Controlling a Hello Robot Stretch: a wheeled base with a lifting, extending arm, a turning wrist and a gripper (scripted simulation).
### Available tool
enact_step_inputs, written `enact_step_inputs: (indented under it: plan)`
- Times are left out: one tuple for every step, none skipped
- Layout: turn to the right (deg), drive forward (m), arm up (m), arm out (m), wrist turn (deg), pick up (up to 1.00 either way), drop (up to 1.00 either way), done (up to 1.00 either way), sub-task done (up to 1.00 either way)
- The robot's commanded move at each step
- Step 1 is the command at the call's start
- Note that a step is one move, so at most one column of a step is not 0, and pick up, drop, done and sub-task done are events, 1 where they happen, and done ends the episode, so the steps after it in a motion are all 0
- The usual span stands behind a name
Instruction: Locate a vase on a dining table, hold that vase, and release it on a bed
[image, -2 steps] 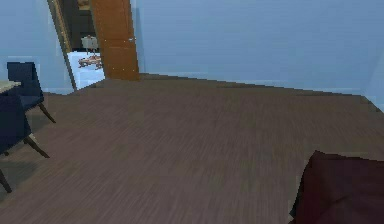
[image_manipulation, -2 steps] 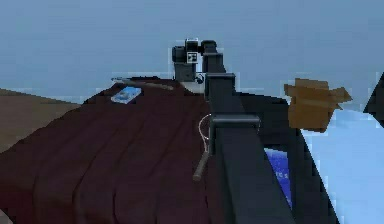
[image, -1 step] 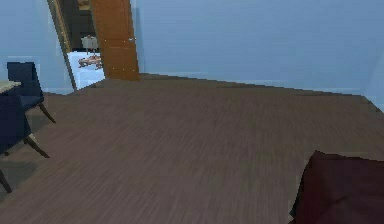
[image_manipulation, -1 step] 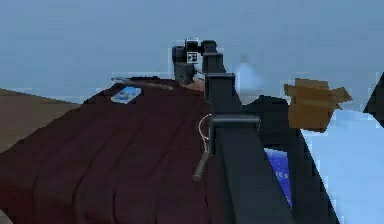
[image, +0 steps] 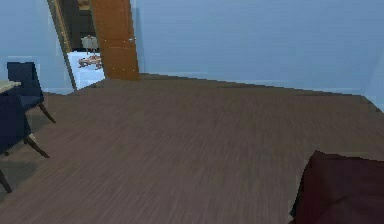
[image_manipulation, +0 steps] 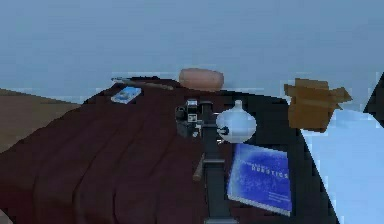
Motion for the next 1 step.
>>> enact_step_inputs:
  plan:
    - [0.0, 0.00, -0.32, 0.00, 0.0, 0.00, 0.00, 0.00, 0.00]
